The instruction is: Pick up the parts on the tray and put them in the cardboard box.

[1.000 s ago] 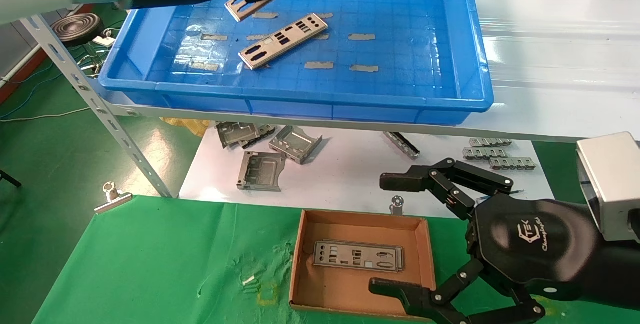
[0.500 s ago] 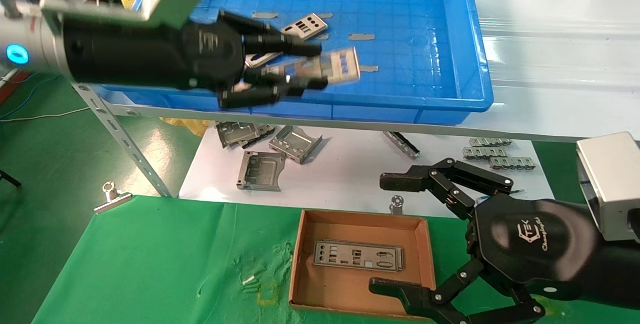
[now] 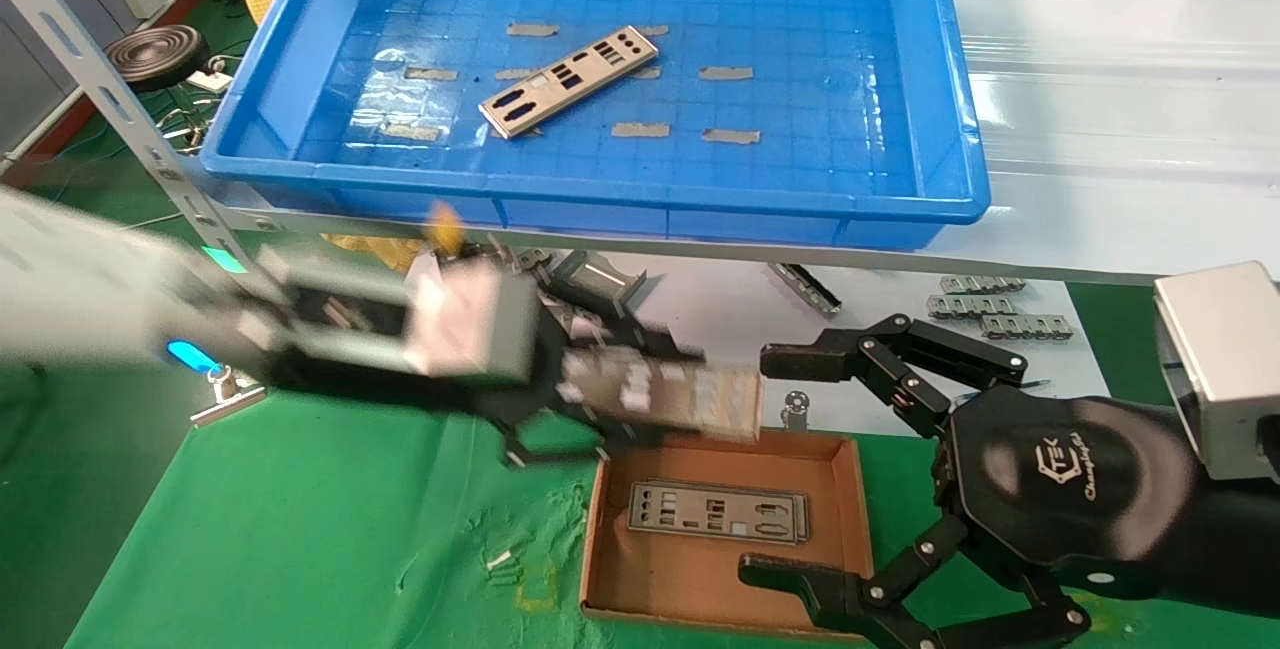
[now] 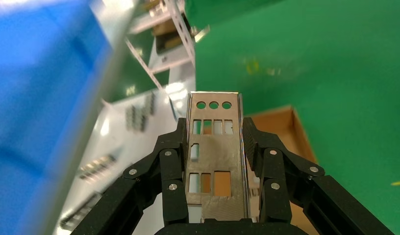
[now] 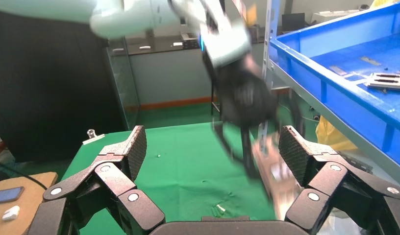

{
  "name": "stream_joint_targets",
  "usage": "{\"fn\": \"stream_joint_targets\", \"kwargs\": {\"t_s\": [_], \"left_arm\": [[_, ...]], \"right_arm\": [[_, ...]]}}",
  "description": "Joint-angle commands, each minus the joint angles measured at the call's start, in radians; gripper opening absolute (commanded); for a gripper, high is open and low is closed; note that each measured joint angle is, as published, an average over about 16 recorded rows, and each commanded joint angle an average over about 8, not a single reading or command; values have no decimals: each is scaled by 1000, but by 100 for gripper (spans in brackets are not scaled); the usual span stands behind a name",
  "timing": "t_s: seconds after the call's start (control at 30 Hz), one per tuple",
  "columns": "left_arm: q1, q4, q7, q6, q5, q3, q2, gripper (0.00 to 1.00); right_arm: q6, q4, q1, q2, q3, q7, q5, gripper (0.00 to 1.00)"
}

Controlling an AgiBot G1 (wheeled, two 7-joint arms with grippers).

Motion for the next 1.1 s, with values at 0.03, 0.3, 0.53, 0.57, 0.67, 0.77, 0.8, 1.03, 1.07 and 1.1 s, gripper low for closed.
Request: {"fn": "stream_joint_targets", "kwargs": {"t_s": [0.03, 0.3, 0.53, 0.57, 0.67, 0.77, 0.8, 1.03, 1.07, 1.1], "left_arm": [[57, -11, 55, -67, 17, 7, 21, 0], [167, 30, 89, -211, 69, 46, 150, 0], [181, 112, 156, -254, 97, 61, 220, 0], [181, 125, 166, -258, 97, 61, 226, 0], [181, 162, 193, -266, 97, 60, 241, 0], [177, 197, 202, -267, 92, 62, 253, 15], [175, 206, 205, -268, 92, 64, 256, 25], [171, 245, 225, -274, 80, 80, 265, 97], [171, 248, 230, -275, 78, 82, 265, 100], [171, 250, 234, -276, 76, 84, 265, 100]], "right_arm": [[0, 0, 0, 0, 0, 0, 0, 100], [0, 0, 0, 0, 0, 0, 0, 100], [0, 0, 0, 0, 0, 0, 0, 100], [0, 0, 0, 0, 0, 0, 0, 100], [0, 0, 0, 0, 0, 0, 0, 100], [0, 0, 0, 0, 0, 0, 0, 100], [0, 0, 0, 0, 0, 0, 0, 100], [0, 0, 0, 0, 0, 0, 0, 100], [0, 0, 0, 0, 0, 0, 0, 100], [0, 0, 0, 0, 0, 0, 0, 100]]}}
